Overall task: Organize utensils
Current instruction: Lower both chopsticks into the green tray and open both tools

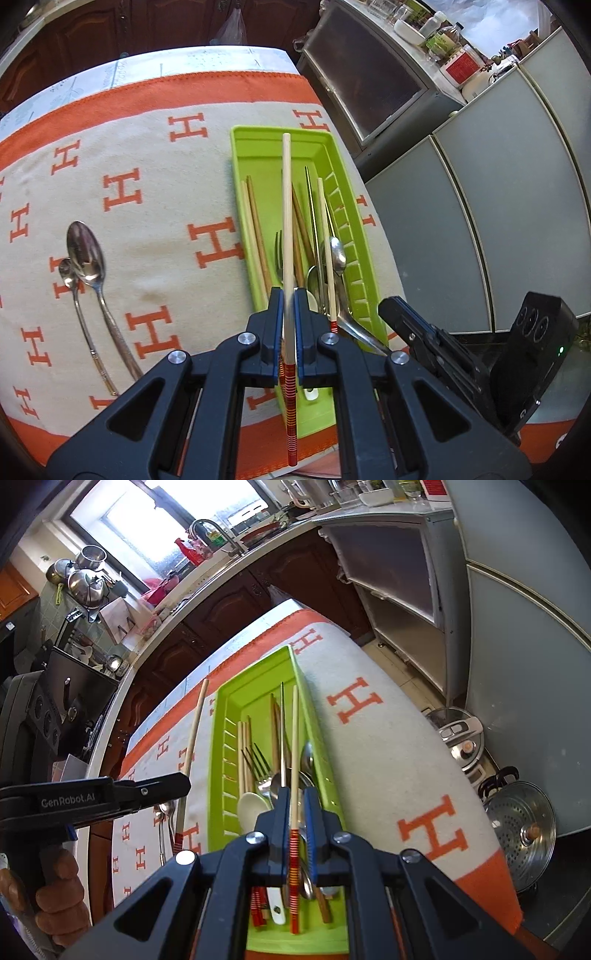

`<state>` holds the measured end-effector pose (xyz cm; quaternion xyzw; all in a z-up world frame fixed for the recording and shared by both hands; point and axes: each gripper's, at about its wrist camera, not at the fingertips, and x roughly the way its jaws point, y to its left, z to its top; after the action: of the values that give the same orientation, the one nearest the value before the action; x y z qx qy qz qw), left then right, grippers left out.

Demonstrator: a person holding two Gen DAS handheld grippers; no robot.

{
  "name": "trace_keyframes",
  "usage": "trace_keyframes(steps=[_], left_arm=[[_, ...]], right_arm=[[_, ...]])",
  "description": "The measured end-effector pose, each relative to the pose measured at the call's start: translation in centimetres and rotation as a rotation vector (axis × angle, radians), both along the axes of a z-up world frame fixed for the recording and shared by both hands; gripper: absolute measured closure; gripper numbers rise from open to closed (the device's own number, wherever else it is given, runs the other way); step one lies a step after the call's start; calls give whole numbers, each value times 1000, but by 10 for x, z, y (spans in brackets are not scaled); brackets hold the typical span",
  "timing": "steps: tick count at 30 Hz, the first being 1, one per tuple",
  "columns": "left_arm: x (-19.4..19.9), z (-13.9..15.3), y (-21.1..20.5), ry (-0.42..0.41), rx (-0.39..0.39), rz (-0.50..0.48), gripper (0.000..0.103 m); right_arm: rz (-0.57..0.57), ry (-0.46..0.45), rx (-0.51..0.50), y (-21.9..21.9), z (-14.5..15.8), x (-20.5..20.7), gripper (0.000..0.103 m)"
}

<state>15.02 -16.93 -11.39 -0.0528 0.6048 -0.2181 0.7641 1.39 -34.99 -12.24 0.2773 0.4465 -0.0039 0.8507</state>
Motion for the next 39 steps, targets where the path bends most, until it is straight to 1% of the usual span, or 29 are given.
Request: trace_keyframes(steps=[13, 16, 20, 23, 25, 27, 30, 35, 39], left_arm=[[2, -18, -27, 27, 15, -23, 100], [1, -18, -30, 13, 33, -29, 100], [-3, -15, -34, -32, 83, -40, 98], [-8, -11, -36, -74, 119, -56, 87], [-13, -8, -36, -106, 139, -57, 70], [-17, -4, -35, -134, 149, -58, 64], [-23, 0, -33, -159, 160, -68, 64], [-29, 1, -27, -155, 159, -67, 64], [-36, 2, -20, -169, 158, -62, 64]], right_arm=[[-29, 8, 0, -14, -5, -8, 96], [-29, 7, 3, -14, -5, -8, 96], [-27, 2, 0, -14, -4, -9, 96], [-24, 1, -3, -13, -4, -9, 96], [-20, -1, -5, -12, -3, -9, 96], [-14, -1, -9, -11, -2, -8, 96], [-7, -3, -15, -9, -2, -9, 96], [8, -2, -20, -5, -1, -10, 96], [22, 2, -34, 2, 0, -11, 95]])
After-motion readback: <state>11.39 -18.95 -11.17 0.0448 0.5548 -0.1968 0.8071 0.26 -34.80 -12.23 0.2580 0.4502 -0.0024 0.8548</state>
